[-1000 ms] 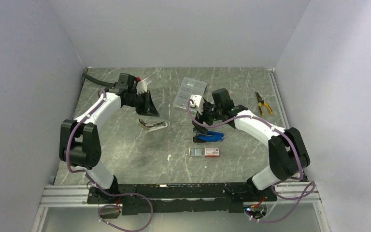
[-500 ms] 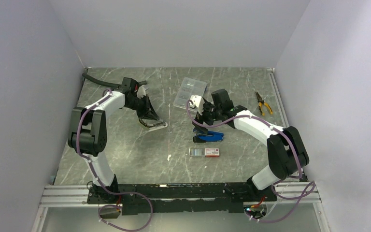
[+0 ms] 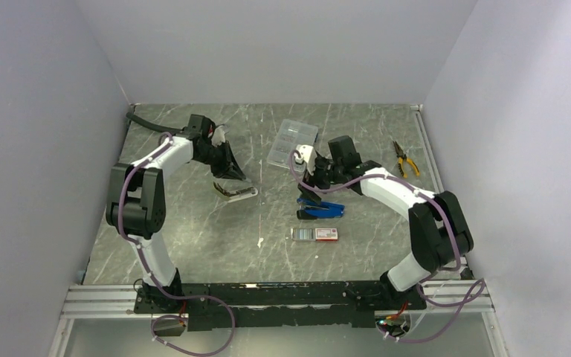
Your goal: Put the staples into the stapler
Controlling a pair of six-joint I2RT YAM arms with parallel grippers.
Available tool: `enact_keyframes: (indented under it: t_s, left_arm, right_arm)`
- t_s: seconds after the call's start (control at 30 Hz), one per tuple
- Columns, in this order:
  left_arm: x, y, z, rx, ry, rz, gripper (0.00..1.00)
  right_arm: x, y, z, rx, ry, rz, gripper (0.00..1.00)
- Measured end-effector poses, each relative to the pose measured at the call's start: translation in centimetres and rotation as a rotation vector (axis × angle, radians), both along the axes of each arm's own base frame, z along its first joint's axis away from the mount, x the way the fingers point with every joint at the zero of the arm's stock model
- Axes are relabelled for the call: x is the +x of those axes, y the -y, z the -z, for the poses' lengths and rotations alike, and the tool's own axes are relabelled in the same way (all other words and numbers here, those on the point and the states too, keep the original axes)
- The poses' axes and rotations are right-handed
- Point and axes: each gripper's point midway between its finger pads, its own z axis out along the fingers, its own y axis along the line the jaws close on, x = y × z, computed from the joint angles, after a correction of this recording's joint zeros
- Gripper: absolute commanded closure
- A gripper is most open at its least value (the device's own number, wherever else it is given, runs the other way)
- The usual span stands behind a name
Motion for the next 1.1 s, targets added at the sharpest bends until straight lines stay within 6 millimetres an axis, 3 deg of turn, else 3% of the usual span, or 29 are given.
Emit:
enact_keyframes:
  t_s: [0.13, 0.3, 0.43, 0.53, 0.67, 0.77, 1.1]
  left_arm:
    - [1.1, 0.2, -1.5, -0.009, 0.078, 0.053, 0.97]
    - [2.1, -0.2, -4.5, -0.024, 0.215, 0.122, 0.97]
    - [2.5, -1.8, -6.7, -0.033, 0.293, 0.151, 0.97]
    - [3.0, -4.4, -7.3, -0.041, 0.308, 0.124, 0.97]
    - [3.6, -8.7, -7.5, -0.045, 0.313, 0.058, 0.97]
    - [3.8, -10.8, -7.5, -0.044, 0.316, 0.021, 0.97]
    - [3.3, -10.9, -8.7, -0.050, 0.359, 0.044, 0.97]
  right_arm:
    - [0.7, -2.0, -0.1, 0.040, -0.047, -0.053, 0.09]
    - [3.2, -6.6, -0.7, 0.083, -0.051, -0.138, 0.10]
    - [4.0, -10.2, -0.4, 0.103, -0.055, -0.212, 0.10]
    - [3.8, -12.3, 1.1, 0.093, -0.082, -0.273, 0.09]
    - [2.9, -13.9, 3.5, 0.064, -0.117, -0.352, 0.09]
    - [2.5, -14.8, 4.8, 0.049, -0.127, -0.411, 0.10]
    - [0.4, -16.4, 6.8, 0.027, -0.131, -0.543, 0.17]
